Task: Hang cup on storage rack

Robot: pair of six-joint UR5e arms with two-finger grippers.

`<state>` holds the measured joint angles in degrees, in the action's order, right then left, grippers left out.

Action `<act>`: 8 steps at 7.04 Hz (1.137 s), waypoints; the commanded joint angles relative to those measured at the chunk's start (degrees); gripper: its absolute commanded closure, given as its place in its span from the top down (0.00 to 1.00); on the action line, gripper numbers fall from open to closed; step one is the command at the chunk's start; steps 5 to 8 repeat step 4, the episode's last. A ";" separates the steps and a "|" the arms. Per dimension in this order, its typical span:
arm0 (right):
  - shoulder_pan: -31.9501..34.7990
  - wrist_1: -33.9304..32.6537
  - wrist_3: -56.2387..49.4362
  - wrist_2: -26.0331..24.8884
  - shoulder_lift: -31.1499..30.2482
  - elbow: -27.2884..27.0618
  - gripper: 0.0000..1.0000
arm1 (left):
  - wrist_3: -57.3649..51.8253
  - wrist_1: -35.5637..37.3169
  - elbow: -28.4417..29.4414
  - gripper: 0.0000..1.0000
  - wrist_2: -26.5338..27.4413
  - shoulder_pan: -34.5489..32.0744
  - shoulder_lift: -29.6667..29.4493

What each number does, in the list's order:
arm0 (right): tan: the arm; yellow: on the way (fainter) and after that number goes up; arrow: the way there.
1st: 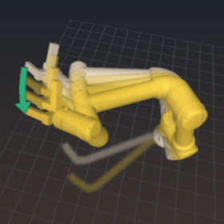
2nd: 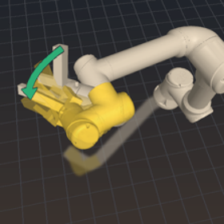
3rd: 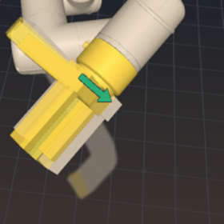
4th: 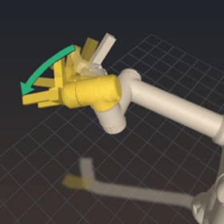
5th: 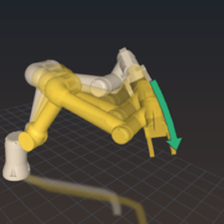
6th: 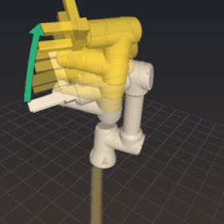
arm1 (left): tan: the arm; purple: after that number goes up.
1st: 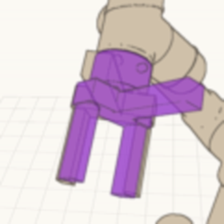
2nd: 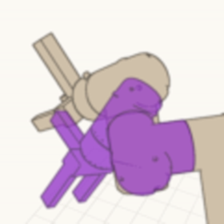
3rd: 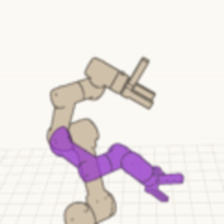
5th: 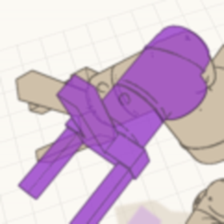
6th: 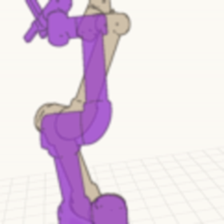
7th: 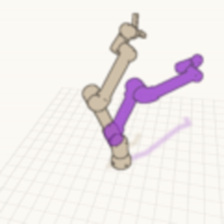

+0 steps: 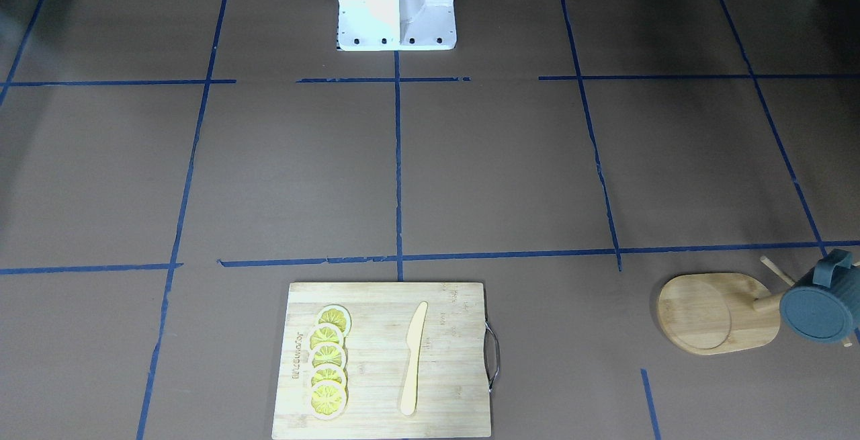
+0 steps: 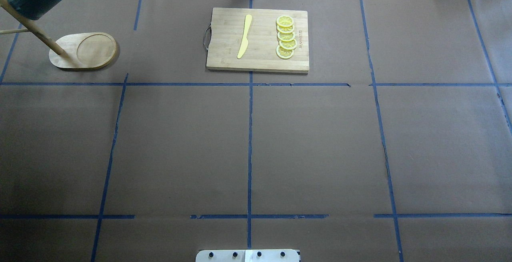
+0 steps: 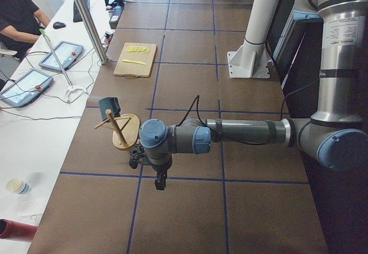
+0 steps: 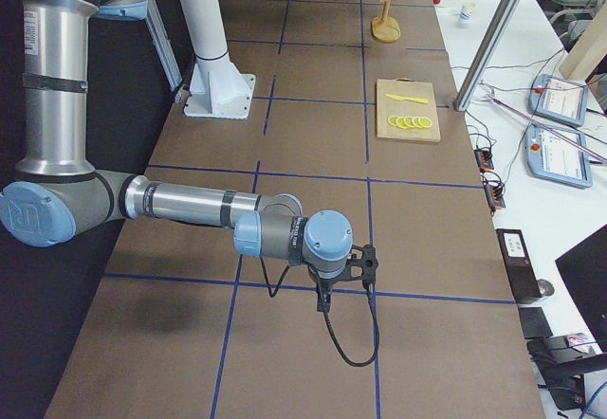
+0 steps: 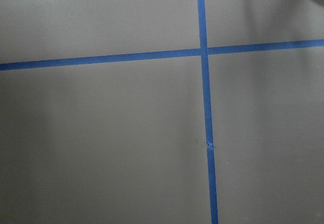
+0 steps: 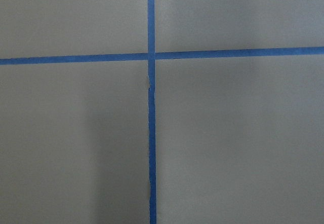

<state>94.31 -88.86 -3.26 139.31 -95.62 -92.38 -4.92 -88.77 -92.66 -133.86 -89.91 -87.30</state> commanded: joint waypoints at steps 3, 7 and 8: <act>-0.01 0.00 0.10 0.00 0.35 -0.08 1.00 | 0.00 -0.17 0.54 1.00 0.00 0.00 0.03; 0.08 0.00 0.10 -0.09 0.44 -0.08 1.00 | 0.00 -0.18 0.55 1.00 0.00 0.00 0.03; 0.08 0.00 0.10 -0.09 0.44 -0.08 1.00 | 0.00 -0.18 0.55 1.00 0.00 0.00 0.03</act>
